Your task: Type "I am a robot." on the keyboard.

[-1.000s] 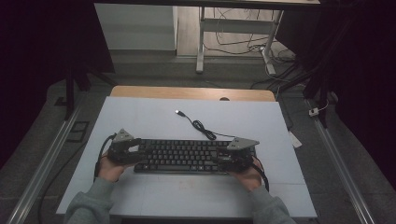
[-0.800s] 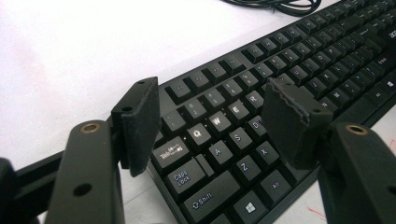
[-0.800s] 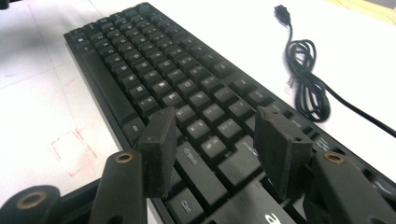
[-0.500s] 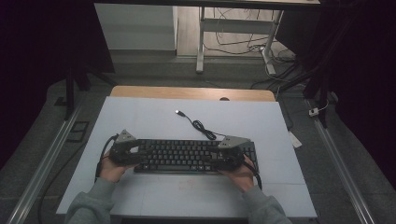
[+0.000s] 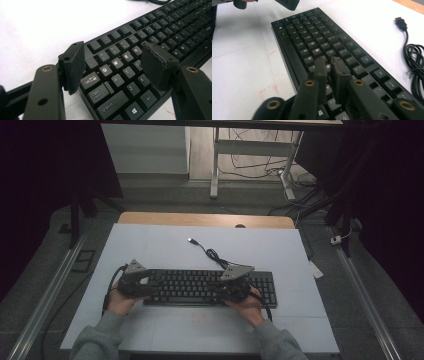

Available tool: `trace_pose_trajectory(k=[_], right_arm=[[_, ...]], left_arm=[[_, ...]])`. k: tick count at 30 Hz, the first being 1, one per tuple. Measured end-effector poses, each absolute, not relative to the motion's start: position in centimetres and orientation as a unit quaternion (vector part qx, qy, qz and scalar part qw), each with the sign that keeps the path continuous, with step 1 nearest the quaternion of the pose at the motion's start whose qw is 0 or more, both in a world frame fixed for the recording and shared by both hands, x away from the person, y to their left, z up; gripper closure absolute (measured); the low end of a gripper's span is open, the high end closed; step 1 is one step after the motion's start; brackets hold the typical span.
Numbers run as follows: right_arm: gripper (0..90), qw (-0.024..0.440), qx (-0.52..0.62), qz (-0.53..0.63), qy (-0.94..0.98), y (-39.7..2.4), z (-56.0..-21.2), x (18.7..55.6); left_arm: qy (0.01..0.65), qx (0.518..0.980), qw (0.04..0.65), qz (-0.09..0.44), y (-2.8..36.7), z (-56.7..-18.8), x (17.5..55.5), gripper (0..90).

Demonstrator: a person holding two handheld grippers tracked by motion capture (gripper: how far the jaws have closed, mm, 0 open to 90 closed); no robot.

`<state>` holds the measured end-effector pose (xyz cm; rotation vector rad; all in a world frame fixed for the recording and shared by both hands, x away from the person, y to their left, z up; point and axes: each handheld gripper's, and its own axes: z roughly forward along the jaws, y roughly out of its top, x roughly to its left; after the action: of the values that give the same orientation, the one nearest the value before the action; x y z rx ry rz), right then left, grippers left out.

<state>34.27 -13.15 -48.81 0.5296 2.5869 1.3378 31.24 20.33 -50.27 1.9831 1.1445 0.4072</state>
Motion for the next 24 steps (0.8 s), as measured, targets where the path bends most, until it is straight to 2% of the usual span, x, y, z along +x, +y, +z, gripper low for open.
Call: trace_pose_trajectory(k=[7, 24], right_arm=[[89.2, 0.084, 0.170, 0.437, 0.879, -11.7, -49.2, 34.5], [89.5, 0.076, 0.171, 0.402, 0.896, -8.8, -51.0, 35.0]], left_arm=[[0.450, 0.784, 0.395, 0.161, 20.3, -50.3, 31.2, 35.1], [0.446, 0.790, 0.389, 0.159, 20.2, -50.5, 31.3, 34.0]])
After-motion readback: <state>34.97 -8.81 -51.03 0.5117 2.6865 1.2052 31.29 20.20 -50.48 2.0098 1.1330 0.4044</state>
